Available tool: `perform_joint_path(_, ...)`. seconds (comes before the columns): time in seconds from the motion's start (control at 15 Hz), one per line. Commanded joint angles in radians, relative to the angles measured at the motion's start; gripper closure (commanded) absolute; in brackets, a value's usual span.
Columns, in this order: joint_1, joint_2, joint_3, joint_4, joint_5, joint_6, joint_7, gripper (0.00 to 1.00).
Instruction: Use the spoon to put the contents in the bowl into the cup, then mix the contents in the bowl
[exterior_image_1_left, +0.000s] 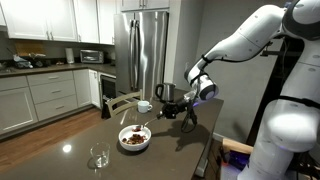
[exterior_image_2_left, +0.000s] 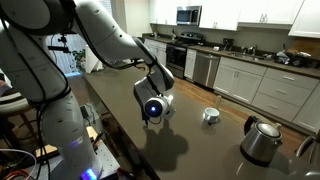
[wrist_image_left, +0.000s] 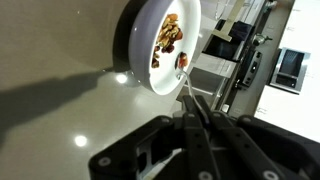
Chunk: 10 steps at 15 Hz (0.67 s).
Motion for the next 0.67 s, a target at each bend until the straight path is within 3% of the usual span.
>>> perform_joint_path(0.0,-0.026,-0.061,0.002,-0.011,-0.019,-0.043,0.073,0.96)
perform_joint_path(0.6,-0.07,-0.071,-0.021,0.05,0.093,-0.143,0.086,0.96)
